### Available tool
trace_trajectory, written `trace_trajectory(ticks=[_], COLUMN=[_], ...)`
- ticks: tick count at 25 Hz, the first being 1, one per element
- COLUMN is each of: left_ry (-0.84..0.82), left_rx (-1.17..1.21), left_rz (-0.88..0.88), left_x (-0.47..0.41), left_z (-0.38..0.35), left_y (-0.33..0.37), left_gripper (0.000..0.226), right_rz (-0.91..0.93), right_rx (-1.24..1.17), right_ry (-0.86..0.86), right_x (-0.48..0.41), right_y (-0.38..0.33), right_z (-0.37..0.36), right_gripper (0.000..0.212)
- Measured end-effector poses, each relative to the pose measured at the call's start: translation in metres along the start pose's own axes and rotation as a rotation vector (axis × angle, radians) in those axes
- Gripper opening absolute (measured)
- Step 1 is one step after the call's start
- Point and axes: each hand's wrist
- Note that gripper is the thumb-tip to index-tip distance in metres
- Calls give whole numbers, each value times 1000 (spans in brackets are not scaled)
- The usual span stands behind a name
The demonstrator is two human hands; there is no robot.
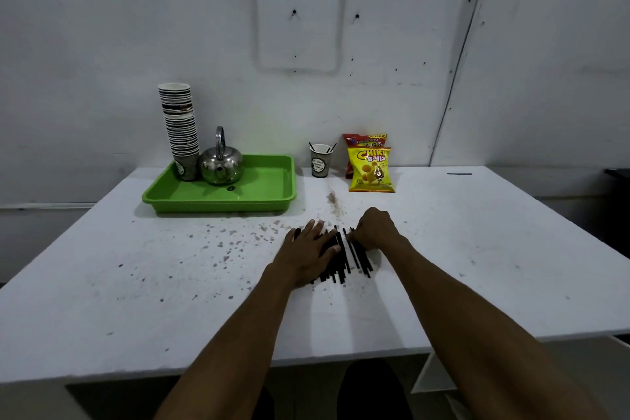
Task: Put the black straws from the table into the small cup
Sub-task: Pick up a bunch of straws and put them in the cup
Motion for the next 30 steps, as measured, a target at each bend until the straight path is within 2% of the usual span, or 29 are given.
trace_trajectory(ticks=[3, 6, 10, 15, 19, 30], left_ry=[-19, -14, 7, 26, 24, 16], left_rx=[-15, -18, -20, 17, 11, -90], left_rz=[2, 1, 2, 9, 17, 4], left_x=[0, 1, 3, 3, 2, 4], left_z=[0, 1, 1, 0, -1, 0], left_y=[-2, -1, 0, 0, -1, 1], left_gripper=[58, 58, 57, 52, 51, 52], right_rz=[-27, -39, -70, -86, -62, -21], right_rx=[0, 20, 44, 32, 50, 136], right_ry=[44, 54, 45, 61, 101, 133], right_x=[5, 9, 13, 13, 15, 28], right_y=[-5, -12, -18, -20, -20, -22], right_z=[1, 2, 5, 3, 0, -9], right_gripper=[49, 38, 36, 24, 31, 29])
Point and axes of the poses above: each hand's wrist, its own x-axis away from the middle knuckle, its own z-axis out of the back of the hand, y = z × x, and after that the axes turned 8 degrees about -x, right-handed
